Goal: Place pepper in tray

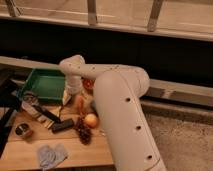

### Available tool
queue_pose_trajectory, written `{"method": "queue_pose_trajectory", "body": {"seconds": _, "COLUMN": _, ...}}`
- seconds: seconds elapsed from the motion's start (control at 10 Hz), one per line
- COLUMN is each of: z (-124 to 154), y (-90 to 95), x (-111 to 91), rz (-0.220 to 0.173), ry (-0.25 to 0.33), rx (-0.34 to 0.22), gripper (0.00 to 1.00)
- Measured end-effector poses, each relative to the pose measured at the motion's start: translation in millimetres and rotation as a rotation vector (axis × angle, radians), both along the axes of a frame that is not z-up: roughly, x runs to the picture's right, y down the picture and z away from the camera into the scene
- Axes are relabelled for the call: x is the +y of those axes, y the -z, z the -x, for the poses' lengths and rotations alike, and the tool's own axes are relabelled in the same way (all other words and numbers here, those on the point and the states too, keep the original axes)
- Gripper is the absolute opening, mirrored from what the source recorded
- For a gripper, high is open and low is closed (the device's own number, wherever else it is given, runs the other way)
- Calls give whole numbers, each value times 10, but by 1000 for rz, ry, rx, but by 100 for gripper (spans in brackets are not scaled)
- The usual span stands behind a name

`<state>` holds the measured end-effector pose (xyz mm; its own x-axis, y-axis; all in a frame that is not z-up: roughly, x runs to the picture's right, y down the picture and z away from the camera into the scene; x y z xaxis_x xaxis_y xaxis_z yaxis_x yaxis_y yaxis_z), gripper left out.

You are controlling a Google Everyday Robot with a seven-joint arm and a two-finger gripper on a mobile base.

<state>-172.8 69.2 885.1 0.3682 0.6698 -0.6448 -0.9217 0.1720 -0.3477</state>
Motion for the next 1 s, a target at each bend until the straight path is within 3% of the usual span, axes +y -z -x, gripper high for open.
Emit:
{"method": "queue_pose_trajectory", "body": {"seconds": 0.4, "z": -97, "y": -154, "x": 193, "rz": 22, "ry": -24, "rx": 37, "gripper": 78}}
{"method": "queue_pose_trajectory", "body": {"seconds": 0.7, "z": -19, "y": -256, "x": 332, "rz": 61, "ry": -32, "rx": 19, "gripper": 77}}
{"method": "queue_pose_trajectory", "body": {"seconds": 0.8, "z": -34, "y": -289, "x": 355, "rz": 68, "ry": -52, "rx": 1, "gripper": 72}}
{"method": "queue_pose_trajectory", "body": {"seconds": 1.0, "z": -53, "y": -311, "x": 383, "rz": 81, "ry": -75, "rx": -19, "gripper": 50}}
